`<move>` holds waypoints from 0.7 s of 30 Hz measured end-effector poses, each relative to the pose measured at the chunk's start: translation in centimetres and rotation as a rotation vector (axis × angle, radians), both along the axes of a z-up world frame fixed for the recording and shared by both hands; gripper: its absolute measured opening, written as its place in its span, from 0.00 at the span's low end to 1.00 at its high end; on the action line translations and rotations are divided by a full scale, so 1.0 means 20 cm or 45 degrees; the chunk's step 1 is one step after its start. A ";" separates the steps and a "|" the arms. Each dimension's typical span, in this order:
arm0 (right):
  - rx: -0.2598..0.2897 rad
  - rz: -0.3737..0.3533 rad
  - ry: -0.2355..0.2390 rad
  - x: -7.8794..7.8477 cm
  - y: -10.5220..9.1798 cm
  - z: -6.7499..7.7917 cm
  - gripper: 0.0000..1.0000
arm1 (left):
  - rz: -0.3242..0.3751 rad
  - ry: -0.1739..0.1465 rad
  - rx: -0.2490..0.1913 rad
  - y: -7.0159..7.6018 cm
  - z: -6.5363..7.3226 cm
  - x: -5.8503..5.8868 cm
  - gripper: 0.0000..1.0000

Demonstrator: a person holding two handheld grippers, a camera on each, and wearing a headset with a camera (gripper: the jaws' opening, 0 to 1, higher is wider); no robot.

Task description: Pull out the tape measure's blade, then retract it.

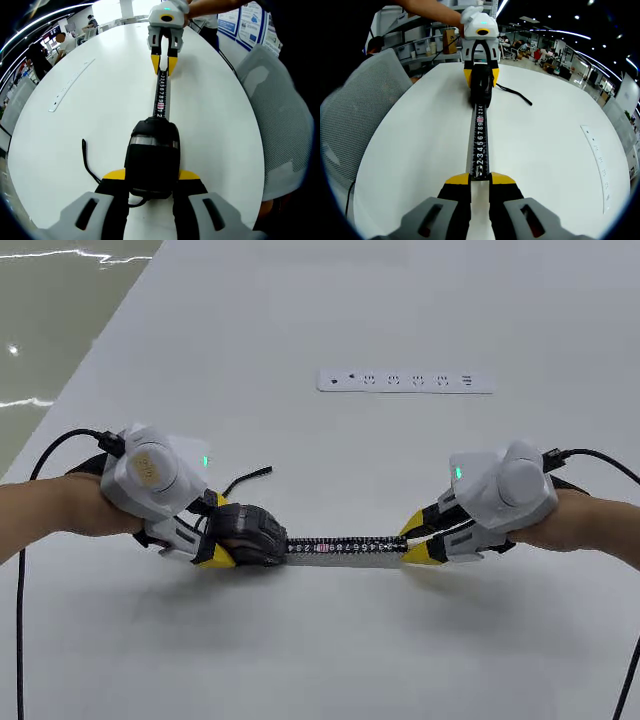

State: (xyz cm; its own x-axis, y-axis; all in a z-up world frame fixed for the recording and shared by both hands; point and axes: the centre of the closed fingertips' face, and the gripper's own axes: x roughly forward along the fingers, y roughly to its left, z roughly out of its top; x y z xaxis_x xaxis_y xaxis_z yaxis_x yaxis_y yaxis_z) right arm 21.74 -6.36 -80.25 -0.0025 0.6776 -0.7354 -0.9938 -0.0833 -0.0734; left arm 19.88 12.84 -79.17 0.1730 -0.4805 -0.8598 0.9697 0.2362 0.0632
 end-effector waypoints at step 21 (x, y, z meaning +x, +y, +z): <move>-0.003 0.002 -0.011 -0.01 -0.01 0.02 0.11 | 0.005 0.002 0.004 0.04 -0.03 0.02 0.28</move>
State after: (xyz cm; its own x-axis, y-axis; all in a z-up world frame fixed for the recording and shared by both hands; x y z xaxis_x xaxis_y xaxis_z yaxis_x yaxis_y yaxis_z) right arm 21.64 -6.66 -79.84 0.0029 0.6756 -0.7372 -0.9930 -0.0854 -0.0821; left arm 20.30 13.66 -79.75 0.1737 -0.4772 -0.8615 0.9688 0.2398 0.0625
